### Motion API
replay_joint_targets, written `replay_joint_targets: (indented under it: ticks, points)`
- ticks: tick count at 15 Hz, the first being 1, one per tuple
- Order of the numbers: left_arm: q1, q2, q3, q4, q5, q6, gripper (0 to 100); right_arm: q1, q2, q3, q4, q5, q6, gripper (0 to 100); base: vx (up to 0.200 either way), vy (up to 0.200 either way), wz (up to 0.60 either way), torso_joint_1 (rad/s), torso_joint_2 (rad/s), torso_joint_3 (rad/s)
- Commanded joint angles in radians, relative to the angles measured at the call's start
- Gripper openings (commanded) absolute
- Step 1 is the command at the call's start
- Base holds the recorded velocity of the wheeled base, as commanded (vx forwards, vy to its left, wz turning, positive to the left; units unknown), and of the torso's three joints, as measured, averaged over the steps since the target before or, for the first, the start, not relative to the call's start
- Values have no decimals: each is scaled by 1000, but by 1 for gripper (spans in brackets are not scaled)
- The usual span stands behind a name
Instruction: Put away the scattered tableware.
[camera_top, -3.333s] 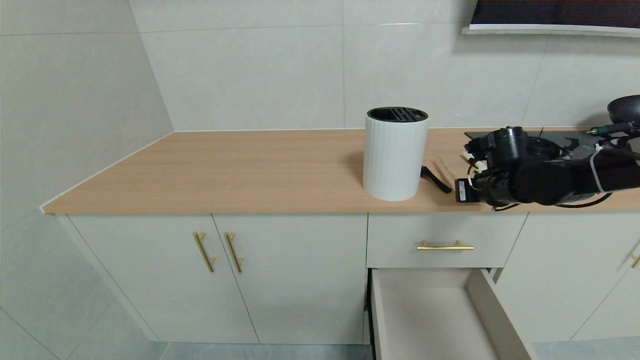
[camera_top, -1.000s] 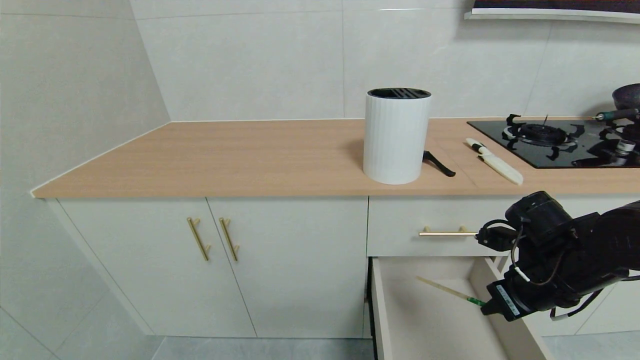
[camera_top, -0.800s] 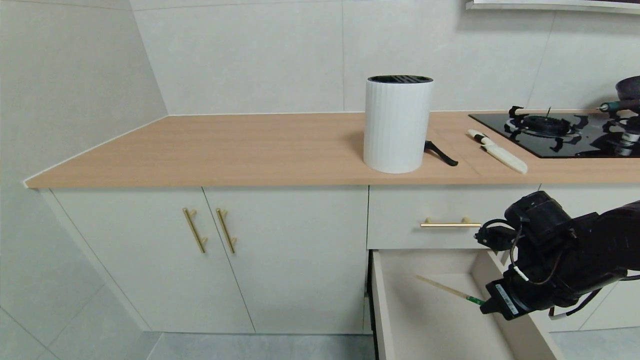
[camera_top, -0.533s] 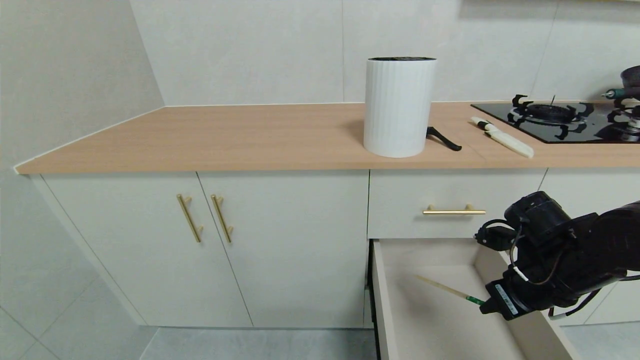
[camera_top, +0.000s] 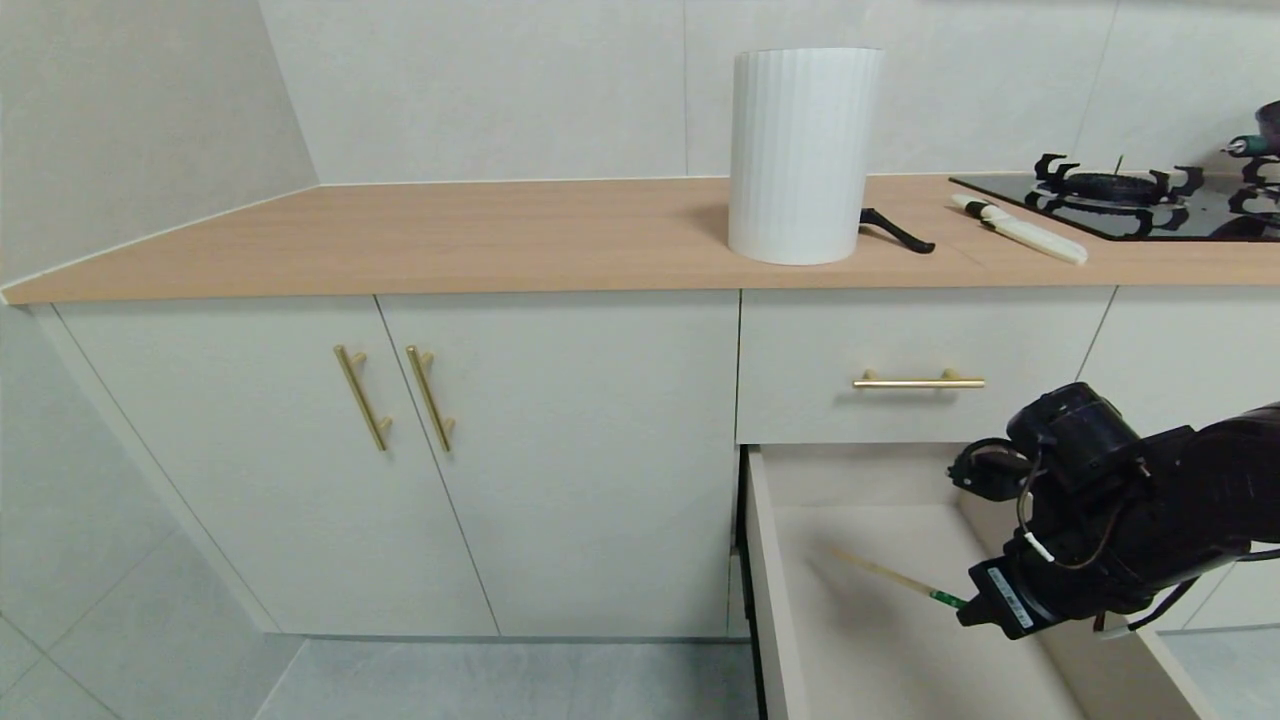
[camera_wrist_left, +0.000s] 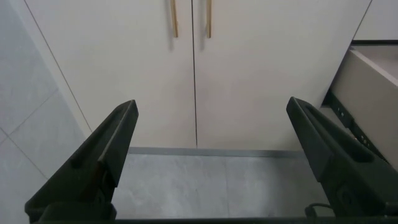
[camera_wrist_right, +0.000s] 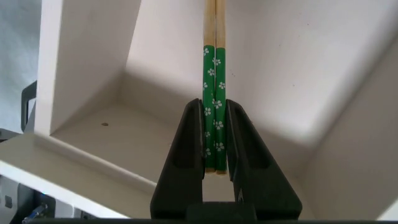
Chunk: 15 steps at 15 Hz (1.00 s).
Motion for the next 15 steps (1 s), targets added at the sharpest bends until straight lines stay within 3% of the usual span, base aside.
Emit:
replay_joint_targets:
  ticks: [1, 3, 4, 8, 15]
  points:
    - [-1, 1, 0, 0, 0, 0, 100, 12, 15, -4, -4, -1, 0, 0, 0, 0, 0, 0, 0, 0]
    - [-1, 1, 0, 0, 0, 0, 100, 35, 36, -1, -36, -14, 23, 0, 0, 0, 0, 0, 0, 0]
    - [-1, 1, 0, 0, 0, 0, 100, 78, 84, -9, -64, -33, 98, 0, 0, 0, 0, 0, 0, 0]
    - [-1, 1, 0, 0, 0, 0, 100, 146, 289, -38, -243, -224, 328, 0, 0, 0, 0, 0, 0, 0]
    - [-1, 1, 0, 0, 0, 0, 100, 146, 407, 8, -460, -236, 331, 0, 0, 0, 0, 0, 0, 0]
